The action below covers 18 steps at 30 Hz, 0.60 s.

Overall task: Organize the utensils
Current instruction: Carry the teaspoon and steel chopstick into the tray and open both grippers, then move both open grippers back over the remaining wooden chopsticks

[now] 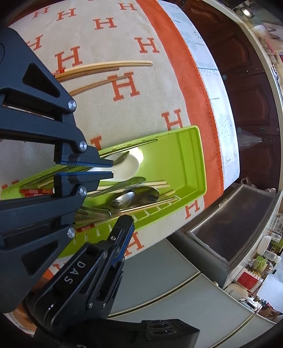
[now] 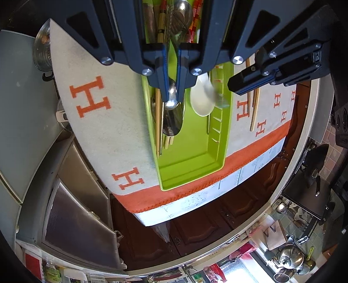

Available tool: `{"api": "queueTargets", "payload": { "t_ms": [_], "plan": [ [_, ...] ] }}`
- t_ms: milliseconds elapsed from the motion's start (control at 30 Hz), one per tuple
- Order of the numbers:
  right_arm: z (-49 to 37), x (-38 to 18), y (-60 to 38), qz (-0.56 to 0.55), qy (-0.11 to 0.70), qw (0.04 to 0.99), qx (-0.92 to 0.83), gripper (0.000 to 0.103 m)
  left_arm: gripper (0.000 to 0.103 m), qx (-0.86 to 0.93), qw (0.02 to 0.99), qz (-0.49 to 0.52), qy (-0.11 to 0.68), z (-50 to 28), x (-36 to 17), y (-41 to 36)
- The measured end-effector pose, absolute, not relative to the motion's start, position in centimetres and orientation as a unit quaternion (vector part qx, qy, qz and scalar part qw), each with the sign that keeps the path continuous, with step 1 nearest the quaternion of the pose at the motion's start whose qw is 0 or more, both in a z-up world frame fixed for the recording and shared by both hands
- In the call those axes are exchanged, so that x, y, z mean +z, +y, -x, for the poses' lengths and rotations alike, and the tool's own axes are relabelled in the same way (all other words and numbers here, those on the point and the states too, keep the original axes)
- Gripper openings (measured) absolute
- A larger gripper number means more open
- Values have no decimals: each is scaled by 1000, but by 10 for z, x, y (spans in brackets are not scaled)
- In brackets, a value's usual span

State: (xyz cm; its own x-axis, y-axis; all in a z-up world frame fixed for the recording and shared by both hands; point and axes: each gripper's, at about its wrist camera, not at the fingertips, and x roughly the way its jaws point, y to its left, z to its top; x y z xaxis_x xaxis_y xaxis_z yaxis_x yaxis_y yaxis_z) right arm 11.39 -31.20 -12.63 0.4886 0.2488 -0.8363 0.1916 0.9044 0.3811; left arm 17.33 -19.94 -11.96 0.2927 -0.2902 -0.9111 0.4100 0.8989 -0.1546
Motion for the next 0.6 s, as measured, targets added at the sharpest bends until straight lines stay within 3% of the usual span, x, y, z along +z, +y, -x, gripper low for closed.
{"api": "queueTargets", "payload": {
  "t_ms": [433,600],
  "plan": [
    [-63,-118,-288,-223,509,830,34,7,4,-200,811,-53,548,-129,-92,-165],
    [-43,-116,-273,-229,513,826,50,14,4,-186,812,-42,552,-102,-91,-136]
  ]
}}
